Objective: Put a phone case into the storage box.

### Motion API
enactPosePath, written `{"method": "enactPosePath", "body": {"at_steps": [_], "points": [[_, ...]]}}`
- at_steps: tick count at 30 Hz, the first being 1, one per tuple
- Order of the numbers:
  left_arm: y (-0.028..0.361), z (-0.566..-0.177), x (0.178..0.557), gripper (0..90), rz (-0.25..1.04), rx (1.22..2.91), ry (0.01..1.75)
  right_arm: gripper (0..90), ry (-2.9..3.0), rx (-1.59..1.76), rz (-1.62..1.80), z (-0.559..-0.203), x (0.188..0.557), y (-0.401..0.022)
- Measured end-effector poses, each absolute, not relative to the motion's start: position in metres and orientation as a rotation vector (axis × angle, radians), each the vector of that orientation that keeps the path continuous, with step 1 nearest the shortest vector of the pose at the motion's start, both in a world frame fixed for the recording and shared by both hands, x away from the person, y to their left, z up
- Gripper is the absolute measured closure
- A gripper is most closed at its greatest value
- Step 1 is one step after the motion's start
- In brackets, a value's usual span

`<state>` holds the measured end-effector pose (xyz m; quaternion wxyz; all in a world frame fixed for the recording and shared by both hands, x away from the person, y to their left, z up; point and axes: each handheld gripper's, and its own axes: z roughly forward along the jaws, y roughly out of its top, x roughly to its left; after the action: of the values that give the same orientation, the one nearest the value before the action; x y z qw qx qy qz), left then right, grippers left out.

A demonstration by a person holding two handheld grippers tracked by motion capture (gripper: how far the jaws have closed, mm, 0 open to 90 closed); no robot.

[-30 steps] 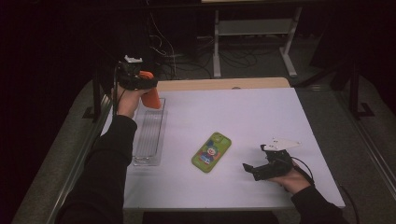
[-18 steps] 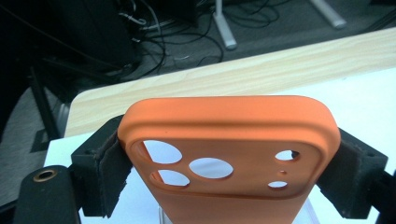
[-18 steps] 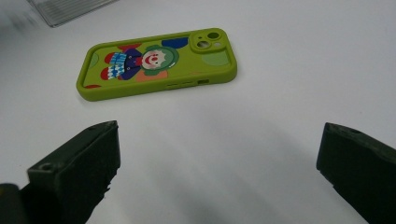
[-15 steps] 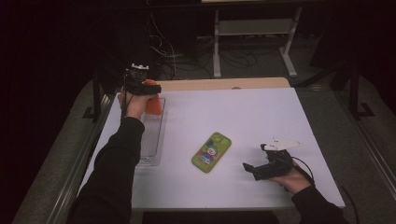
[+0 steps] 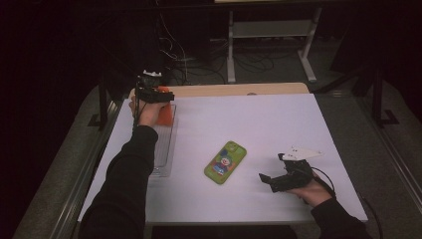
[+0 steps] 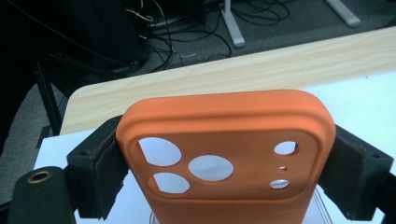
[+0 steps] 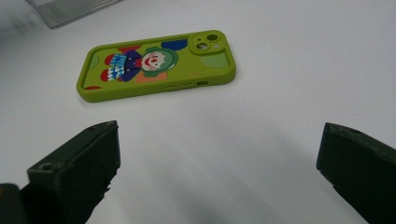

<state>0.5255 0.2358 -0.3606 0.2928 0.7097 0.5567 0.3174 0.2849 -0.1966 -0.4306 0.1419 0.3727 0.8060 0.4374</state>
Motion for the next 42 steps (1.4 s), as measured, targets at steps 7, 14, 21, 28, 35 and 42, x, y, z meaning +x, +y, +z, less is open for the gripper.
{"method": "enactPosePath", "body": {"at_steps": [7, 14, 21, 28, 35, 42], "points": [[0.235, -0.363, 0.529, 4.3, 0.843, 1.859, 1.468, 0.0, 2.324, 1.07, 1.264, -0.43, 0.285, -0.197], [0.24, -0.359, 0.528, 1.2, 0.836, 1.84, 1.442, 0.0, 2.325, 1.072, 1.259, -0.43, 0.285, -0.197], [0.251, -0.339, 0.515, 1.3, 0.806, 1.83, 1.388, 0.0, 2.327, 1.081, 1.262, -0.43, 0.285, -0.197], [0.252, -0.322, 0.494, 1.3, 0.705, 1.898, 1.258, 0.0, 2.325, 1.099, 1.274, -0.429, 0.287, -0.197], [0.241, -0.313, 0.467, 1.3, 0.583, 1.943, 1.128, 0.0, 2.329, 1.085, 1.261, -0.429, 0.287, -0.196], [0.224, -0.31, 0.434, 1.3, 0.51, 1.981, 1.009, 0.0, 2.326, 1.093, 1.263, -0.428, 0.287, -0.196]]}}
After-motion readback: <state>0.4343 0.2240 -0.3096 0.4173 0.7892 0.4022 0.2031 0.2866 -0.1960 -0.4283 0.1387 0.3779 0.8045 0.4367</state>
